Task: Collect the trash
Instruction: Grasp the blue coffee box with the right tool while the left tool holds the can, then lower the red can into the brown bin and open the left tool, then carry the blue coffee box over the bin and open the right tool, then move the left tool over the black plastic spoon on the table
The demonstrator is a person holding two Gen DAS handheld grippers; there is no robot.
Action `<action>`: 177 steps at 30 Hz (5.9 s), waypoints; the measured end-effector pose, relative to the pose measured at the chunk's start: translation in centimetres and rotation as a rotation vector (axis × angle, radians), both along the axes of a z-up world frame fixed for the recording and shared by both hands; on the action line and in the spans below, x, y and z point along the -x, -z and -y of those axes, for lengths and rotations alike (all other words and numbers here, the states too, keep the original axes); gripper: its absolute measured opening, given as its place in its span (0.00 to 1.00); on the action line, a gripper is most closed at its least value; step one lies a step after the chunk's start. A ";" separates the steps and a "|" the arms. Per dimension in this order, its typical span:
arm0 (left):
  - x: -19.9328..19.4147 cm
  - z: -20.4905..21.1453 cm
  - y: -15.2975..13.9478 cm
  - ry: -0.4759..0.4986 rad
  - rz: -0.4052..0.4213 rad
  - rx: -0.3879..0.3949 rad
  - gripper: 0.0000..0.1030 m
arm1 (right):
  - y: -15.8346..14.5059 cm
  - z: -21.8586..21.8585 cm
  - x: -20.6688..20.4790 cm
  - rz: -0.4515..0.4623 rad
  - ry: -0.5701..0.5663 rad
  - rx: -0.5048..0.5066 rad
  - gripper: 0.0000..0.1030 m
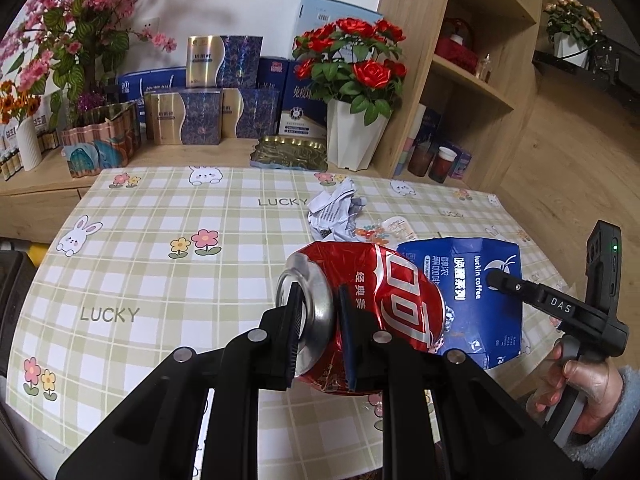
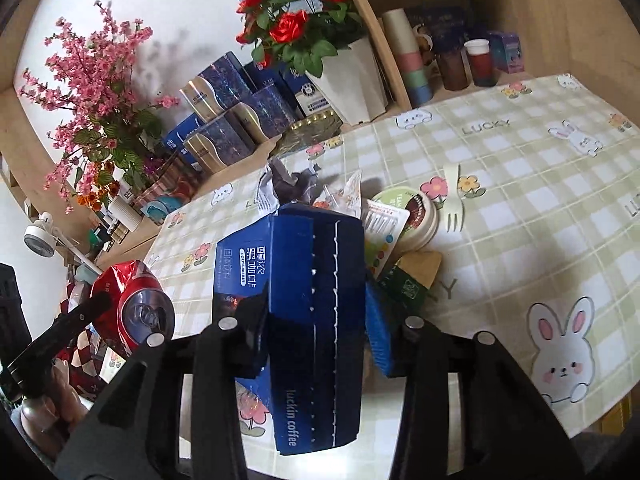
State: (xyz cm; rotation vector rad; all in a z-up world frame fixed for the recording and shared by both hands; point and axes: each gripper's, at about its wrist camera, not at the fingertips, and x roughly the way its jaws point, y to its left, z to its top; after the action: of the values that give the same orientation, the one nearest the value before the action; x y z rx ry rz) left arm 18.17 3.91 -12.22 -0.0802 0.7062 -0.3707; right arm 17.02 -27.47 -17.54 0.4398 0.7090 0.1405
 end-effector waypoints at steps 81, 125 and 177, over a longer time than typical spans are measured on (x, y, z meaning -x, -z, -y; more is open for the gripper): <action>14.5 6.8 15.2 0.239 -0.359 -0.119 0.17 | -1.5 2.3 13.5 0.090 -0.068 0.133 0.40; 17.9 -3.2 3.4 -0.184 0.044 0.010 0.94 | 1.2 -4.2 17.1 -0.066 -0.344 0.326 0.41; 13.9 -1.3 3.4 -0.149 0.047 -0.042 0.94 | 0.4 -0.7 12.2 -0.020 -0.177 0.304 0.94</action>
State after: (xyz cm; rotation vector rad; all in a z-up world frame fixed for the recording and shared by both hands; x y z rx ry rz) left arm 4.26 5.20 -15.58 -0.0834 0.6565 -0.2145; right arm 4.81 -26.73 -17.96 0.0873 0.7740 0.1921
